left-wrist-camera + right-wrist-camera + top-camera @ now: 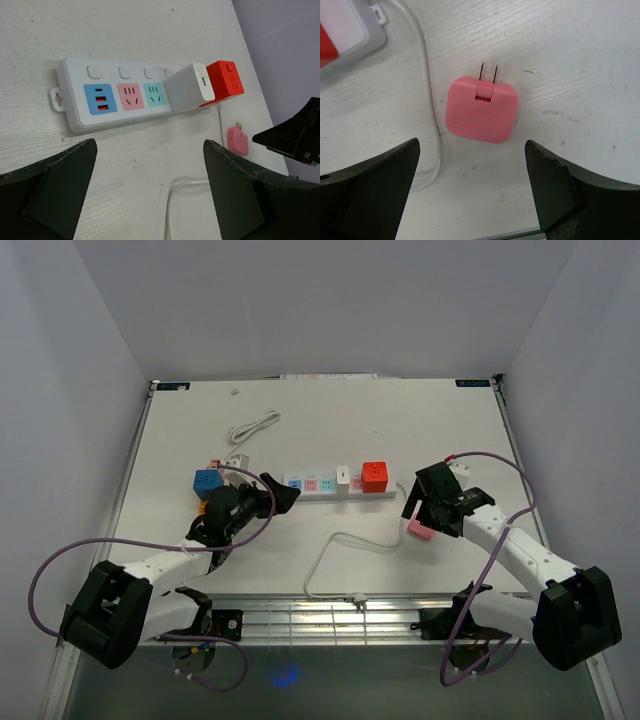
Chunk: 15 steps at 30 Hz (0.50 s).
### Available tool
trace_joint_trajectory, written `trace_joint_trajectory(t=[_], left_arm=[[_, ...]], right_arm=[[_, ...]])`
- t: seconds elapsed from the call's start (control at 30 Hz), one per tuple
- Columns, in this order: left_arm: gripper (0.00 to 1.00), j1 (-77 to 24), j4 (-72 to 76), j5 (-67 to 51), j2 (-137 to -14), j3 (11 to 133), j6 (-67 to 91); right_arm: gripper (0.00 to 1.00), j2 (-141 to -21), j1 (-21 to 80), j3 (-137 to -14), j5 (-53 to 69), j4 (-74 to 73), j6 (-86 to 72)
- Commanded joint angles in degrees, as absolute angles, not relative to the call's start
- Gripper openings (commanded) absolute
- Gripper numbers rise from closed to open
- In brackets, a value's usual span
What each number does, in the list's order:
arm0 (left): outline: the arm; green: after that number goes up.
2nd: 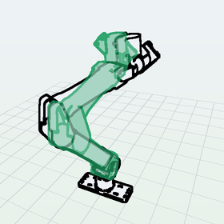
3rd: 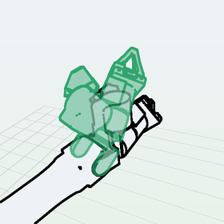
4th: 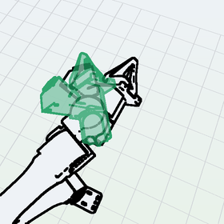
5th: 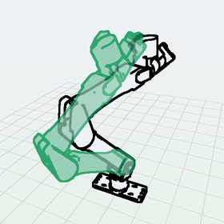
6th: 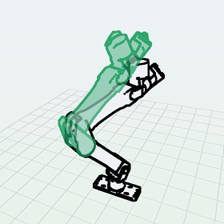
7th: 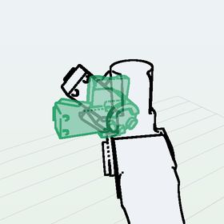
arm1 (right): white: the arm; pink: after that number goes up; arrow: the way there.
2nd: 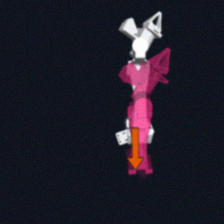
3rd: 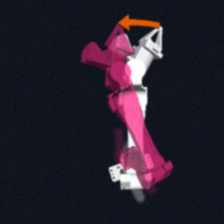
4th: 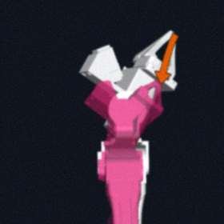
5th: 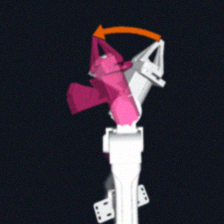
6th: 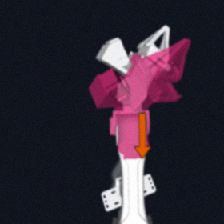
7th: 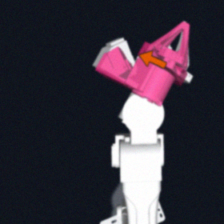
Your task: Insert the plug
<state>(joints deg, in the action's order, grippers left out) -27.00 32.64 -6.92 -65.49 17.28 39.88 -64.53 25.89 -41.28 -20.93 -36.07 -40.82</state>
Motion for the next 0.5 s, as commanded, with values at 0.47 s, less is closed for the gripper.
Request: trace_joint_trajectory(t=[0.47], left_arm=[[0.98,-26.9,34.4,-8.2,-63.5,17.1,39.6]], right_arm=[[0.97,-77.3,25.9,-41.9,-24.2,-31.7,-48.4]])
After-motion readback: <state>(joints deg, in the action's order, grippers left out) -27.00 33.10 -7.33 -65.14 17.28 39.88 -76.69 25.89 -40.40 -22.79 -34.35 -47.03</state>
